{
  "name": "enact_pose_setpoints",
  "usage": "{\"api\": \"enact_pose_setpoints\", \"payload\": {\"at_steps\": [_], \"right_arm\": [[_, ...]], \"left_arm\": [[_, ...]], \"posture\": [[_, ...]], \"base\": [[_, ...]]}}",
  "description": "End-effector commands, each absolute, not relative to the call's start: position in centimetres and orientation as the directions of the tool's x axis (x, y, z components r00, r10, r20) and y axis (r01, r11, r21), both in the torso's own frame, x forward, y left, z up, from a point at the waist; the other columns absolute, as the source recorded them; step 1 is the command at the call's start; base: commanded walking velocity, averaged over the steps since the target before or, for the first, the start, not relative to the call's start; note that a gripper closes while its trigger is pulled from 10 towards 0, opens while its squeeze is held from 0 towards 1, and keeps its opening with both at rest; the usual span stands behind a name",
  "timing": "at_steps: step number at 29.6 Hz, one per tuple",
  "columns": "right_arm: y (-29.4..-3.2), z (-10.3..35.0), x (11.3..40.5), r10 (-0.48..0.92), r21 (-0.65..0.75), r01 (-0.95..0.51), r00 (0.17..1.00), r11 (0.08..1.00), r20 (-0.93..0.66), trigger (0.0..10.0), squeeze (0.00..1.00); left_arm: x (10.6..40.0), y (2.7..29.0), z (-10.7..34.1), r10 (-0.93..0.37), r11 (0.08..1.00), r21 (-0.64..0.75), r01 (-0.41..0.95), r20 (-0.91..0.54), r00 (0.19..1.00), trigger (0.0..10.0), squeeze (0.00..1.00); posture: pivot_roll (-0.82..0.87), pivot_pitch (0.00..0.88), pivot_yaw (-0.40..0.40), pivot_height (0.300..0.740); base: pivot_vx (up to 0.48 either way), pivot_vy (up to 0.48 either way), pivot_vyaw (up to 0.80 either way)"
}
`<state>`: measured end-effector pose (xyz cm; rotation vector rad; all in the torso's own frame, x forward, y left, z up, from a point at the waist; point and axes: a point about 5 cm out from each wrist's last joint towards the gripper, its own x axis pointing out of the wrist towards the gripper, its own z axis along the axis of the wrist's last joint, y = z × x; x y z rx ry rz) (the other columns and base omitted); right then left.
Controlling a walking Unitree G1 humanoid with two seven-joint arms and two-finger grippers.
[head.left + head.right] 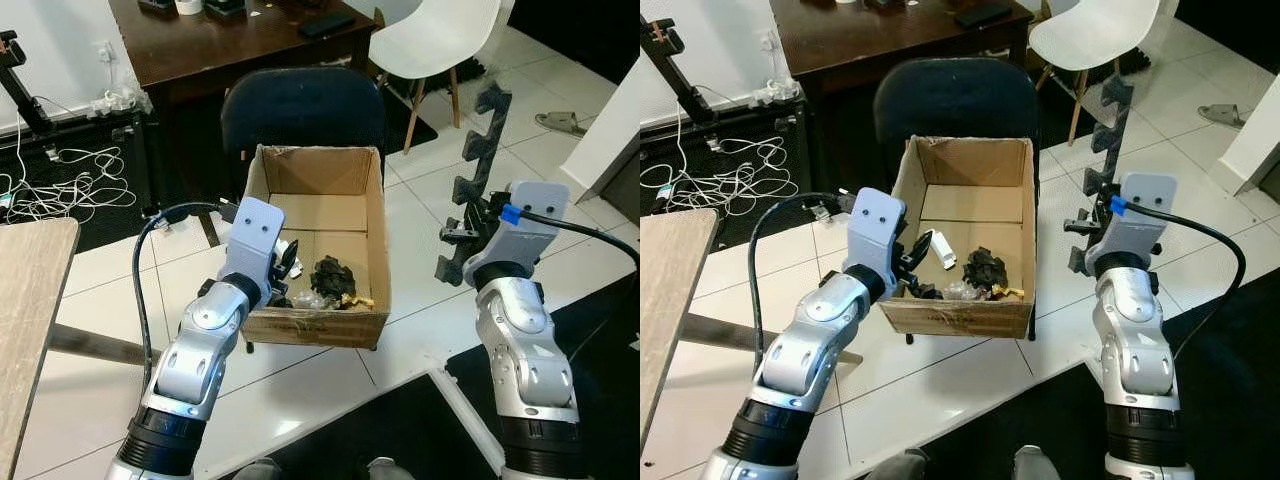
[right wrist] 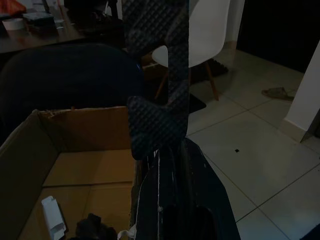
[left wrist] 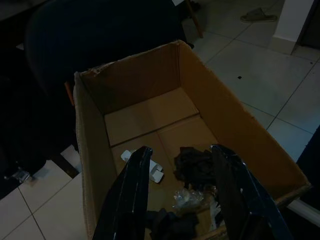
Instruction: Picking trash to rubbish bin
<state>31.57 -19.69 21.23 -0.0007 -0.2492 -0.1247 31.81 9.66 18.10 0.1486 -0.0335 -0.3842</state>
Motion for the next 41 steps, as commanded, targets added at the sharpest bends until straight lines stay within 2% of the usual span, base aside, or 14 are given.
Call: {"api": "enact_pose_setpoints", "payload": {"at_steps": [1,27,32,37,41], "right_arm": [[-19.7,20.9,31.5,-0.128,0.03,0.125,0.962,0.992,0.242,10.0,0.0],[-19.7,20.5,31.7,-0.123,0.028,0.119,0.968,0.992,0.22,10.0,0.0],[-19.8,19.2,32.9,-0.106,-0.015,0.11,0.978,0.994,0.18,10.0,0.0],[-20.9,18.4,35.4,-0.129,-0.073,0.141,0.98,0.987,0.152,10.0,0.0],[-21.4,18.2,36.4,-0.13,-0.07,0.14,0.983,0.988,0.128,10.0,0.0]], "left_arm": [[31.7,10.0,17.6,-0.367,0.916,0.168,0.364,-0.013,0.93,10.0,0.0],[31.9,9.9,17.6,-0.38,0.906,0.194,0.375,-0.015,0.925,10.0,0.0],[32.2,9.8,18.0,-0.403,0.886,0.247,0.392,-0.005,0.915,10.0,0.0],[32.9,10.2,18.3,-0.425,0.865,0.289,0.411,-0.012,0.905,10.0,0.0],[33.1,10.4,18.4,-0.424,0.864,0.294,0.408,-0.012,0.906,10.0,0.0]], "posture": [[0.02,0.209,0.09,0.74],[0.03,0.234,0.087,0.74],[0.05,0.262,0.101,0.74],[0.05,0.302,0.131,0.74],[0.05,0.313,0.133,0.74]], "base": [[0.0,0.0,0.0],[0.0,0.0,0.0],[0.0,0.0,0.0],[0.0,0.0,0.0],[0.0,0.0,0.0]]}}
